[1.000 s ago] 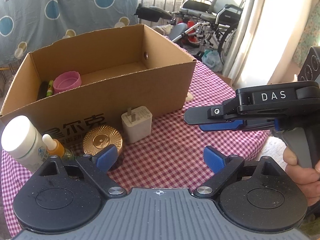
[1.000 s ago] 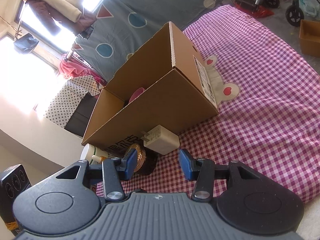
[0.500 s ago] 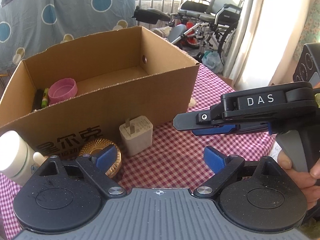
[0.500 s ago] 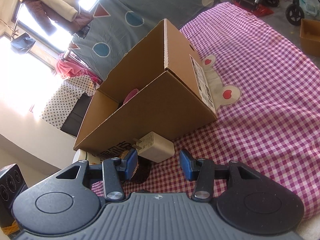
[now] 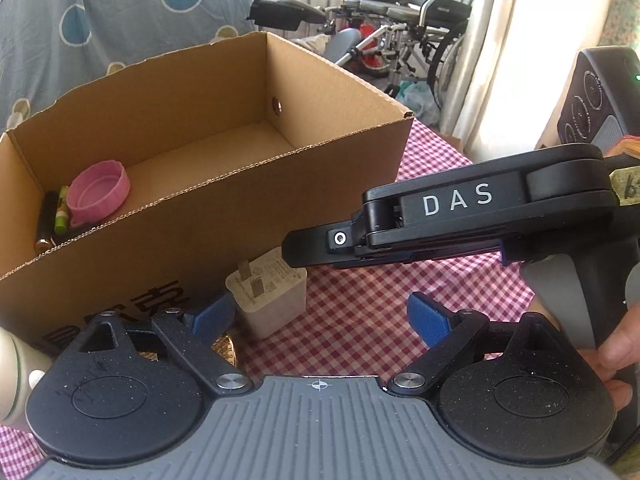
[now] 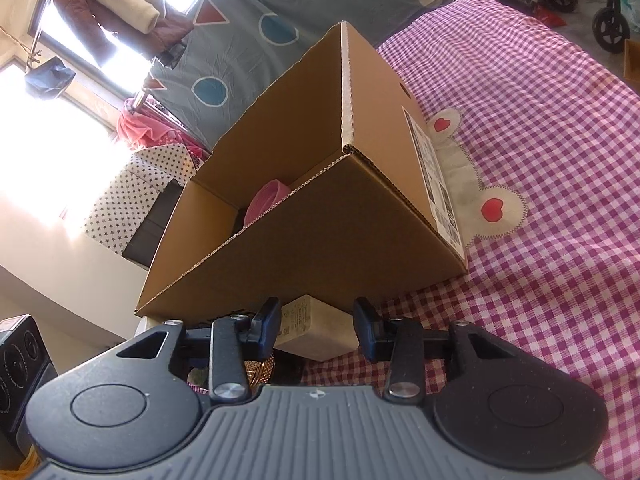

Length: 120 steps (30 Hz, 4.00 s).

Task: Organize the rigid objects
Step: 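Lower the right gripper onto the white charger plug and close on it, then lift the white charger plug with the right gripper into the box, then open the right gripper to release the plug and withdraw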

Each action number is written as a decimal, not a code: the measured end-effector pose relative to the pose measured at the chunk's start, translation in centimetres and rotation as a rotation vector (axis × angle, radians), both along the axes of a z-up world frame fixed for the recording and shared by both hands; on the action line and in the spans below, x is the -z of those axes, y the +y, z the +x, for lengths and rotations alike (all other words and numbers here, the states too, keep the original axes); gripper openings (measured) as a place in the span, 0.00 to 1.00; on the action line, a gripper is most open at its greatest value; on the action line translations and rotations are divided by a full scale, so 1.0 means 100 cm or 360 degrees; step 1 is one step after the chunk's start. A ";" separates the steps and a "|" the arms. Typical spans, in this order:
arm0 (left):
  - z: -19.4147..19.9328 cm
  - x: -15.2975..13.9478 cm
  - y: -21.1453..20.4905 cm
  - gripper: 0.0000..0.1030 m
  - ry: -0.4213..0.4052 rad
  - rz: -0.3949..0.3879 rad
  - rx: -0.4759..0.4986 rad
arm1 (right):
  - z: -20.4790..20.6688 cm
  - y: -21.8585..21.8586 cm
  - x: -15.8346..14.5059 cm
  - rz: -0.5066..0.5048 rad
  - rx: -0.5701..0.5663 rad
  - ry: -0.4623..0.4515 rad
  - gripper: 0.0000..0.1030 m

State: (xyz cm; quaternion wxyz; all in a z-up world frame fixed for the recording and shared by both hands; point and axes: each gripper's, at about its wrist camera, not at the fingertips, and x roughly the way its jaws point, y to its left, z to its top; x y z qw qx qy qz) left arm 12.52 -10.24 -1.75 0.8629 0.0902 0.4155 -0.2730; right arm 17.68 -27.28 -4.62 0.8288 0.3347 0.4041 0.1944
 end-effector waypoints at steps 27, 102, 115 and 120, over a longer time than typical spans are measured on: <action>-0.001 0.004 -0.014 0.84 0.0020 -0.0131 0.0066 | -0.007 -0.032 0.011 0.0053 0.0066 0.0051 0.37; 0.086 -0.080 0.035 0.25 -0.0088 -0.0016 -0.0580 | 0.109 0.079 -0.117 -0.0126 -0.0432 -0.0175 0.33; 0.140 -0.026 0.050 0.26 0.0310 0.0076 -0.0815 | 0.177 0.100 -0.047 -0.0083 -0.0565 0.0237 0.33; 0.144 -0.021 0.049 0.27 0.0342 0.0099 -0.0845 | 0.181 0.105 -0.043 -0.0094 -0.0597 0.0252 0.34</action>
